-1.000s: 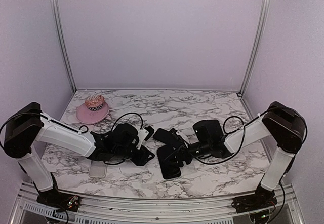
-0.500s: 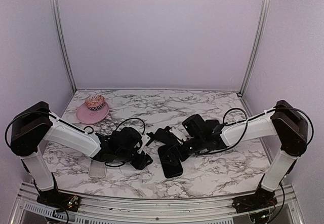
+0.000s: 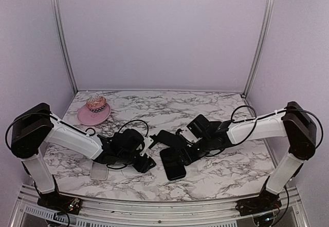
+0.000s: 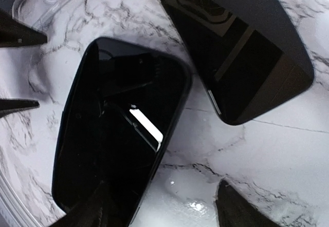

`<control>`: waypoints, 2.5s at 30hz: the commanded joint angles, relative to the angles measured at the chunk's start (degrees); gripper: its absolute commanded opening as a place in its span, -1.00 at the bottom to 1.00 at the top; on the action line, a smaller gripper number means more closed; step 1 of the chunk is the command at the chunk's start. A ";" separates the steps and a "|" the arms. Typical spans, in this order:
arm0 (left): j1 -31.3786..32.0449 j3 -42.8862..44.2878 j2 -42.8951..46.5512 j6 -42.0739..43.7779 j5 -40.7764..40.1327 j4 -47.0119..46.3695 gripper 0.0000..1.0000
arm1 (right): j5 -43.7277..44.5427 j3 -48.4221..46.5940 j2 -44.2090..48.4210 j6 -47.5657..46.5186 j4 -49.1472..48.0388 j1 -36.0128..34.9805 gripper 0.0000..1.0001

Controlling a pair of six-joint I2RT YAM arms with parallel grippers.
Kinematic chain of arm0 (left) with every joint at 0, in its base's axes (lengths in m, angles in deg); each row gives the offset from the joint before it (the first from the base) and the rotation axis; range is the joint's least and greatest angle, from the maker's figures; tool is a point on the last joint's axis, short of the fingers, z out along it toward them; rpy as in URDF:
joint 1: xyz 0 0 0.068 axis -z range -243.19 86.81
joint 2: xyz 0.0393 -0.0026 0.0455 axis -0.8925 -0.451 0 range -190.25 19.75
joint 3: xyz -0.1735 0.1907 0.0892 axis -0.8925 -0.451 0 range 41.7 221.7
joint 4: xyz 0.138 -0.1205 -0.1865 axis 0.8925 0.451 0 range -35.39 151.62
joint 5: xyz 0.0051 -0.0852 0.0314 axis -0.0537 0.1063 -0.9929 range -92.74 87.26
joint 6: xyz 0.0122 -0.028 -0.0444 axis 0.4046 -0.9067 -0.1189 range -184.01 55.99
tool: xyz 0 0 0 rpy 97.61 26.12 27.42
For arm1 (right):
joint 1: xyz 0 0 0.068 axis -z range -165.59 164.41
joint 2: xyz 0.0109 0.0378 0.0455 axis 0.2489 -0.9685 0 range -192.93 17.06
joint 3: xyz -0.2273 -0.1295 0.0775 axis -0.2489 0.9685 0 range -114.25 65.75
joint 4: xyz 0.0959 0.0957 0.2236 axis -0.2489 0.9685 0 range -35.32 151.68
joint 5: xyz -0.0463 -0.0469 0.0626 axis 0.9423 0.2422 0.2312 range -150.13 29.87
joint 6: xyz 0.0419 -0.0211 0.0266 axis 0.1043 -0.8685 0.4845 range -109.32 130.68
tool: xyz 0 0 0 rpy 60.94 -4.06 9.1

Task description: Put the phone into the phone case

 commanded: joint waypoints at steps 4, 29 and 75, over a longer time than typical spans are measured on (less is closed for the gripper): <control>1.17 2.29 -2.62 1.27 2.09 0.52 0.05 | -3.22 4.13 6.48 7.00 -1.17 -1.57 -0.21; 1.36 2.35 -5.32 0.78 12.51 -1.39 -0.47 | 1.67 4.65 -3.09 17.36 6.14 -11.22 -1.00; -6.11 14.17 -2.57 -0.07 6.04 2.88 -0.32 | 15.02 -10.51 -1.22 20.18 17.13 -11.87 0.97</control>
